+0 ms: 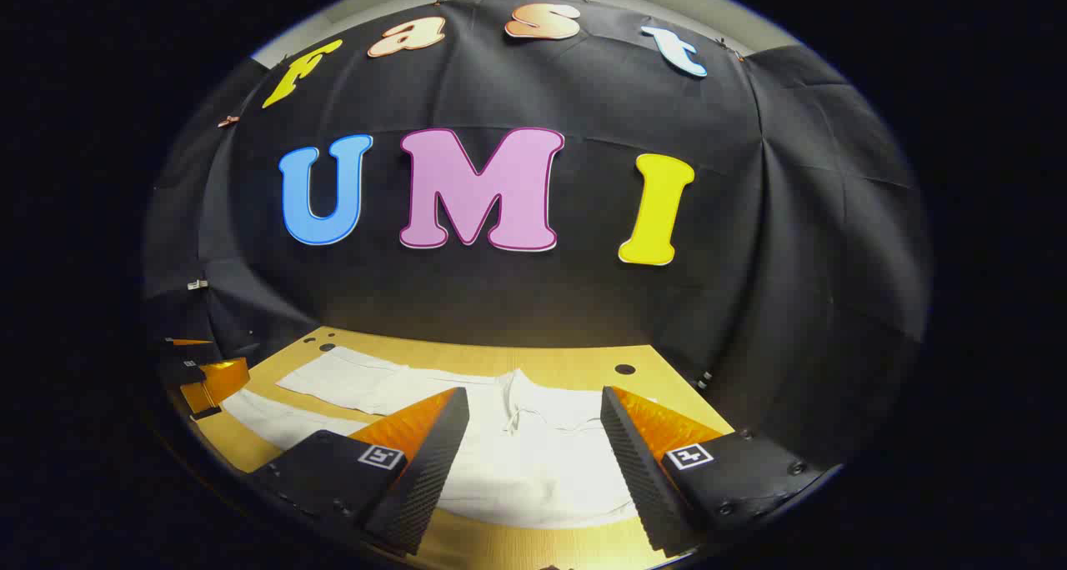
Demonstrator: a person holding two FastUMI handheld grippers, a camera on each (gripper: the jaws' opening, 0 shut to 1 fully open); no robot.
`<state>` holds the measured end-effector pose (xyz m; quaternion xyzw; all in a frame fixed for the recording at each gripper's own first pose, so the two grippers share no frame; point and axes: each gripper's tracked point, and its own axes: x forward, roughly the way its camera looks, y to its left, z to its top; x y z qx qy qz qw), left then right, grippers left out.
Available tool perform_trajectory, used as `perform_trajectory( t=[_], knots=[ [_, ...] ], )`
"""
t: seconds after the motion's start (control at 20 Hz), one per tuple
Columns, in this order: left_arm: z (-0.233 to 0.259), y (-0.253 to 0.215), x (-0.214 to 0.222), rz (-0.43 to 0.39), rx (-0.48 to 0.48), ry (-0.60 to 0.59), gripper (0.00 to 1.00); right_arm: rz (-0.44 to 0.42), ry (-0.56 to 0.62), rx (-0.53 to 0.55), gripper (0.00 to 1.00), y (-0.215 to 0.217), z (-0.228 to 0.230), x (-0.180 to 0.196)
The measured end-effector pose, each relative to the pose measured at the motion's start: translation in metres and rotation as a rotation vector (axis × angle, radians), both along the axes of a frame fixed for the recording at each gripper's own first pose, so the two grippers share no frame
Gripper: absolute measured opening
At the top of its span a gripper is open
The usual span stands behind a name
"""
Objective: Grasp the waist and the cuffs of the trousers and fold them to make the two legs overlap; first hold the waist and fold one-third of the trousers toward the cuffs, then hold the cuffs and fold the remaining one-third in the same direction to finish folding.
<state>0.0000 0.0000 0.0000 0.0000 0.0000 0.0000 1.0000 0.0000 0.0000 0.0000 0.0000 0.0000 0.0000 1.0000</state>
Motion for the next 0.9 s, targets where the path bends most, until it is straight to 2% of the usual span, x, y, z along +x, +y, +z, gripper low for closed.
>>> perform_trajectory(
  t=[0.25,0.55,0.65,0.8,0.9],
  knots=[
    [0.001,-0.003,0.001,0.040,0.008,-0.004,0.96,0.054,0.009,-0.024,0.98,0.001,-0.005,0.009],
    [0.010,0.008,0.008,0.163,0.038,-0.045,0.95,0.133,-0.043,-0.069,0.98,-0.007,0.003,0.036],
    [0.009,0.005,0.010,0.168,0.008,-0.040,0.95,0.139,-0.052,-0.099,0.98,-0.010,0.003,0.044],
    [0.013,-0.002,0.013,0.152,-0.016,-0.062,0.95,0.168,-0.019,-0.079,0.98,-0.013,-0.007,0.050],
    [0.013,-0.005,0.011,0.149,-0.022,-0.084,0.95,0.179,-0.018,-0.116,0.98,-0.019,-0.011,0.053]
  ],
)
